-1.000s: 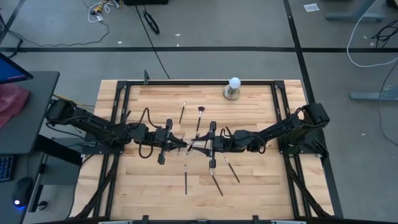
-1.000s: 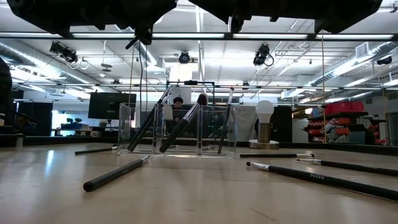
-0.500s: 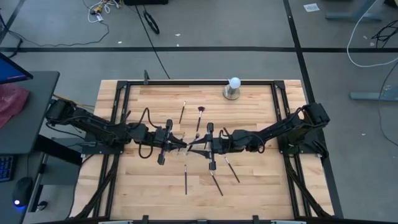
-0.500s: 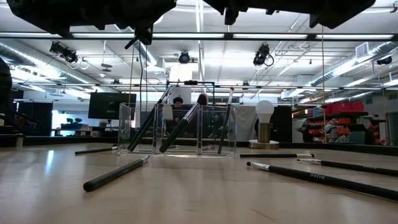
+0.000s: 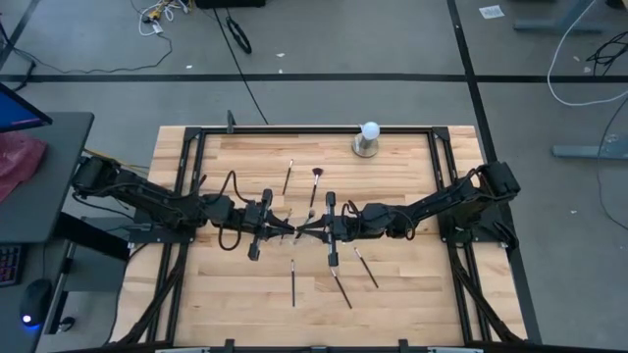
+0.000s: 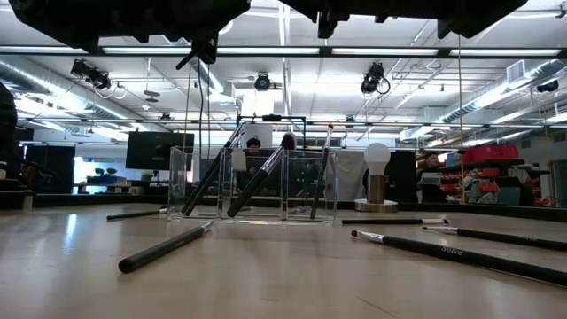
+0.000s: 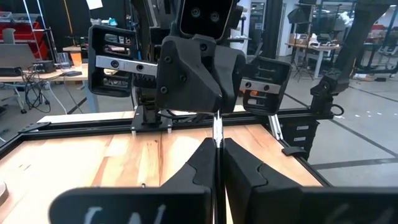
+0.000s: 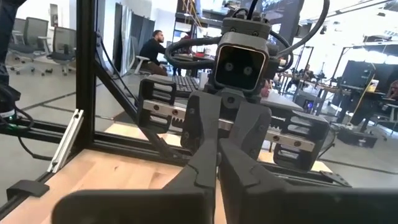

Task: Put items in baskets/containers
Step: Put the eyeshadow brush into the transparent organizer

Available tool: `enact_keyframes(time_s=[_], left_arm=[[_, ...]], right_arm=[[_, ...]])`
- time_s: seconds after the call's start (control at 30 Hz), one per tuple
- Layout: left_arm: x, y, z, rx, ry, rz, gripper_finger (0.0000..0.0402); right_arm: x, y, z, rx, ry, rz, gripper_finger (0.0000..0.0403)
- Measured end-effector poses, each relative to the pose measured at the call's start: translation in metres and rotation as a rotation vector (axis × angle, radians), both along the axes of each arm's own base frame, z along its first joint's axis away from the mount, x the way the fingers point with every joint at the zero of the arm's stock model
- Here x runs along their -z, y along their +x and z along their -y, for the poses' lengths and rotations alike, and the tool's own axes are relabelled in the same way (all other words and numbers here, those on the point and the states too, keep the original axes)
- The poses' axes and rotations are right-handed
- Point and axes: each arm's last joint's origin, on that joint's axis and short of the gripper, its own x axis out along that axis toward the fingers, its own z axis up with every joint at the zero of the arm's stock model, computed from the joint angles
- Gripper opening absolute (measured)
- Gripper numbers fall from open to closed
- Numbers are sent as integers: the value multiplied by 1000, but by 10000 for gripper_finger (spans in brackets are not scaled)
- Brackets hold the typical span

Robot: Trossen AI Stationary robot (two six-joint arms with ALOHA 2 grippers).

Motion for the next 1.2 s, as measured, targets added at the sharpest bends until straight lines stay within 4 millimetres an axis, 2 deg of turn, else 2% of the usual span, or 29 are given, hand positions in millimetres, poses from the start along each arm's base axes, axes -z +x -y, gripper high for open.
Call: enact_keyframes(time_s=[0.17, 0.3, 0.5, 0.63, 0.8, 0.87, 1.0, 1.2], left_arm=[[1, 0, 0, -4, 7, -8, 33], [-4, 0, -1, -20, 36, 37, 81], [-5, -2, -2, -63, 69, 31, 165], [-1, -2, -3, -100, 90, -17, 196], [10, -5, -1, -133, 89, -137, 202], [15, -8, 2, -170, 106, -208, 198], [14, -17, 11, -272, 159, -372, 187], [-10, -28, 26, -335, 161, -549, 177]], right_arm=[[3, 0, 0, 19, 8, -41, 6], [3, -8, 0, 68, -5, -160, 4], [-32, -40, 8, 99, 58, -245, 1], [-55, -66, 19, 122, 137, -286, 1], [-67, -91, 40, 189, 264, -363, 1], [-66, -93, 47, 189, 302, -401, 0], [-55, -86, 57, 143, 353, -479, 0], [-34, -67, 64, 115, 388, -542, 0]])
